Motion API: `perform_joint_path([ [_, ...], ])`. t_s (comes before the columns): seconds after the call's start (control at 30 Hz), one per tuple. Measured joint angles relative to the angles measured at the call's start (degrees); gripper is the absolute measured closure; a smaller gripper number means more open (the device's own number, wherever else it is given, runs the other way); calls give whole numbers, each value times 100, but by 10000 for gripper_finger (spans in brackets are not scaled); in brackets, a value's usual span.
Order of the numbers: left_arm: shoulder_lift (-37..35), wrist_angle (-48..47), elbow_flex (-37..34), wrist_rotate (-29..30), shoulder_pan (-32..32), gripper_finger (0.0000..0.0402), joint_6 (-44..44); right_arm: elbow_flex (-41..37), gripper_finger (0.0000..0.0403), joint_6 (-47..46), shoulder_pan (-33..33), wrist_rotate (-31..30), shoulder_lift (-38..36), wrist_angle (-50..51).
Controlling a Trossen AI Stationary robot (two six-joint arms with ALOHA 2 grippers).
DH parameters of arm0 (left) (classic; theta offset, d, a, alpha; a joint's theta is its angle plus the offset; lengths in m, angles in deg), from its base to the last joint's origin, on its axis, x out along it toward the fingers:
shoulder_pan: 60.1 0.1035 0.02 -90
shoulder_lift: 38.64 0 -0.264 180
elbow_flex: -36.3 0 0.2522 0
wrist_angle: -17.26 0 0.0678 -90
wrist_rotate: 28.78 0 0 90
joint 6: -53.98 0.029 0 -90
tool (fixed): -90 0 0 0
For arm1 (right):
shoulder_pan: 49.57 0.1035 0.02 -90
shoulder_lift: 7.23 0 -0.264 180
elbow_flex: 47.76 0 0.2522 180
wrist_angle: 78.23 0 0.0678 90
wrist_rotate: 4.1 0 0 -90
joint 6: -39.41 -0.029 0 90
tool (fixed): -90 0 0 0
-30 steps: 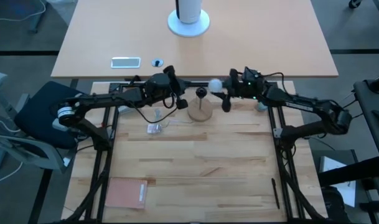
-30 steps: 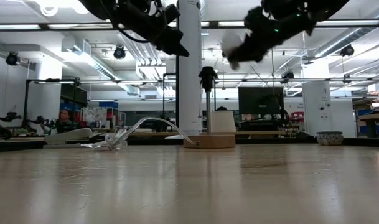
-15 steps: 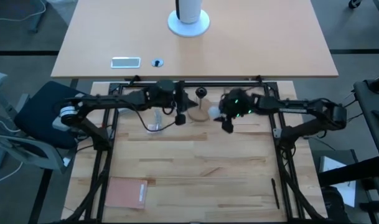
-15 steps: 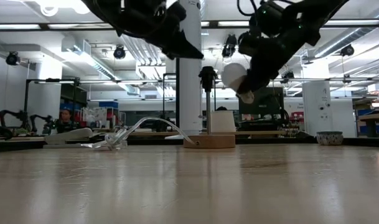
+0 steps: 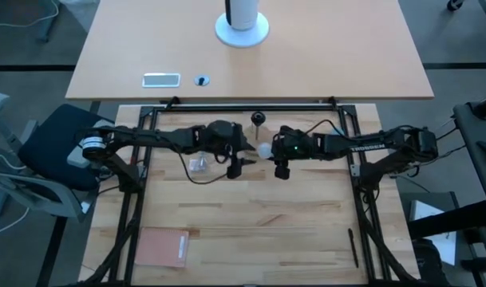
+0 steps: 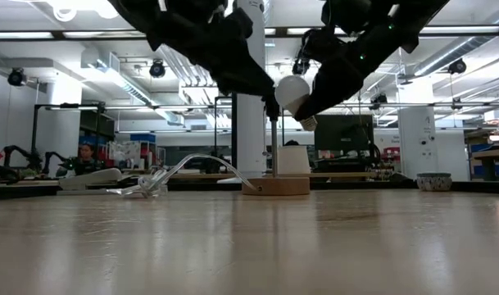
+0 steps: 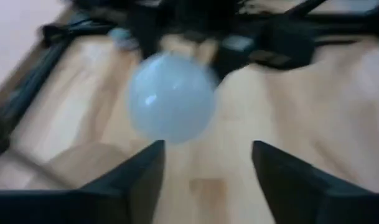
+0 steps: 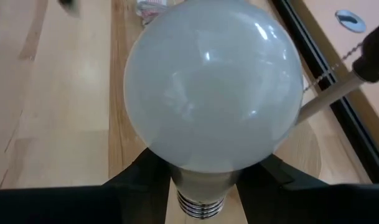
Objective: Screw lightbulb
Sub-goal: Remove the lightbulb from the desk lamp
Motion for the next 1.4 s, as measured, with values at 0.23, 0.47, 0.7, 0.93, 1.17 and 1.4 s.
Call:
perform_joint_path([
  [0.23,-1,765,-221,920,-290,93,93,36,268,97,86,-121,0,-2],
  [0.47,298,1079,-212,1042,-317,90,-198,42,269,201,155,-128,23,-128],
  [0.7,807,1739,-112,1039,-373,90,-326,45,271,261,185,-133,87,-161],
  [0.93,902,1937,-57,1047,-389,97,-670,95,264,364,266,-121,87,-173],
  [1.17,902,1936,-57,1063,-442,153,-823,100,262,355,340,-130,92,-153],
  [1.4,858,1612,-59,1094,-494,166,-1031,102,211,276,369,-99,46,-12],
])
